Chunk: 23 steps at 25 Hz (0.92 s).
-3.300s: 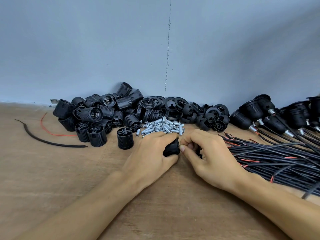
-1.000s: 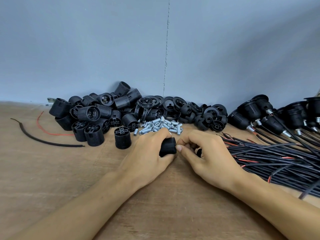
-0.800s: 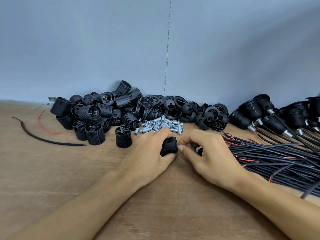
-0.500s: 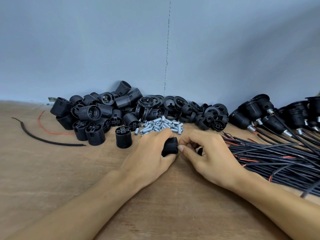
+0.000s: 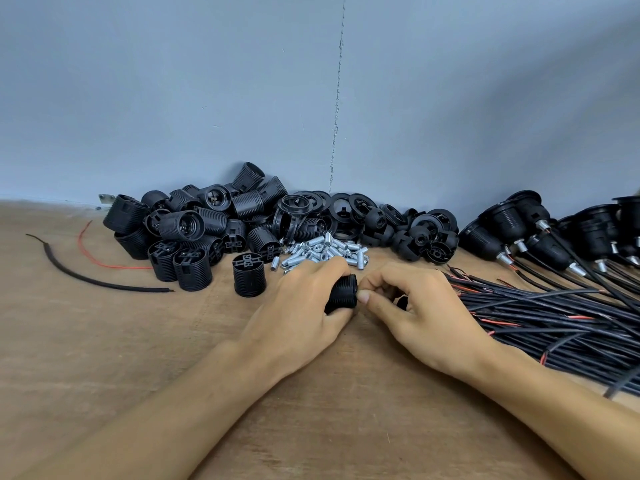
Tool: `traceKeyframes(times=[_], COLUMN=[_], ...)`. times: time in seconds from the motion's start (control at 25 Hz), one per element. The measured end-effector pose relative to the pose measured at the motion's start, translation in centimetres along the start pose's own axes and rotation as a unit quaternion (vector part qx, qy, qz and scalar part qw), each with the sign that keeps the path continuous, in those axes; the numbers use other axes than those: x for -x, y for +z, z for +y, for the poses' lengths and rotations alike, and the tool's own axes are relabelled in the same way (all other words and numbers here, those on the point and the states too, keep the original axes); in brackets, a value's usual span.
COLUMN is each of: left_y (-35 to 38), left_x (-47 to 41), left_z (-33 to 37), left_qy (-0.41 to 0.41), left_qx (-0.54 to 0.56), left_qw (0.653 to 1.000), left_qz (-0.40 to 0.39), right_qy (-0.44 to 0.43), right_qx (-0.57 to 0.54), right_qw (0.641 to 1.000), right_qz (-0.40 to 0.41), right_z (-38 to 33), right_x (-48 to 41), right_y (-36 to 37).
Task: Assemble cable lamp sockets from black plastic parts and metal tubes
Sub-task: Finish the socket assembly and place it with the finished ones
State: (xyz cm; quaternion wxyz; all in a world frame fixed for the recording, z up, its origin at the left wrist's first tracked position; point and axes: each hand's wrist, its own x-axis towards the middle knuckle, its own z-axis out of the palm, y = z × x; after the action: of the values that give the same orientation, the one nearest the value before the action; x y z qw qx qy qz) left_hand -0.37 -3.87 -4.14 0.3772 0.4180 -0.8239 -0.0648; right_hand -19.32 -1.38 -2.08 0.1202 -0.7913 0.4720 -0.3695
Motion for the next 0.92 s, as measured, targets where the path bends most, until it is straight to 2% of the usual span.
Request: traceKeyframes(times=[0.16,0.24,0.32,0.4,0.48,0.68,0.76,0.84,0.92], left_y=[0.0,0.1,0.1,0.0,-0.1,-0.4,-0.4,-0.5,-0.6], left_x=[-0.2,-0.4,-0.4,-0.5,-0.5,-0.3,-0.3,-0.4,-0.4], left_z=[-0.5,-0.8,-0.9,-0.9,-0.7,-0.4,-0.5,-0.6,-0.5], left_qy=[-0.008,-0.025,-0.044,-0.055,-0.063,-0.078,-0.082,-0.085,-0.088], left_qx=[0.004,0.015,0.036,0.050,0.052,0.041,0.050,0.055,0.055], left_qw=[1.000,0.999,0.998,0.997,0.996,0.995,0.994,0.993,0.992], left_qz=[0.028,0.034,0.040,0.037,0.028,0.040,0.055,0.066,0.074], right_qy=[0.009,0.057,0.123,0.164,0.178,0.168,0.148,0.121,0.112], right_qx=[0.023,0.009,0.028,0.087,0.110,0.018,-0.028,-0.042,-0.044], right_qw=[1.000,0.998,0.984,0.953,0.934,0.953,0.951,0.943,0.943], right_qz=[0.005,-0.021,-0.124,-0.241,-0.290,-0.250,-0.271,-0.307,-0.310], right_z=[-0.6,-0.6,-0.3,0.1,0.4,1.1,1.3,1.3,1.4], right_x=[-0.8,-1.6,-2.2,-2.3,-2.2,-2.4,-2.5,-2.4,-2.4], right_y=[-0.5,-1.9,-4.1,-5.7,-6.4,-6.4,-6.7,-6.9,-7.0])
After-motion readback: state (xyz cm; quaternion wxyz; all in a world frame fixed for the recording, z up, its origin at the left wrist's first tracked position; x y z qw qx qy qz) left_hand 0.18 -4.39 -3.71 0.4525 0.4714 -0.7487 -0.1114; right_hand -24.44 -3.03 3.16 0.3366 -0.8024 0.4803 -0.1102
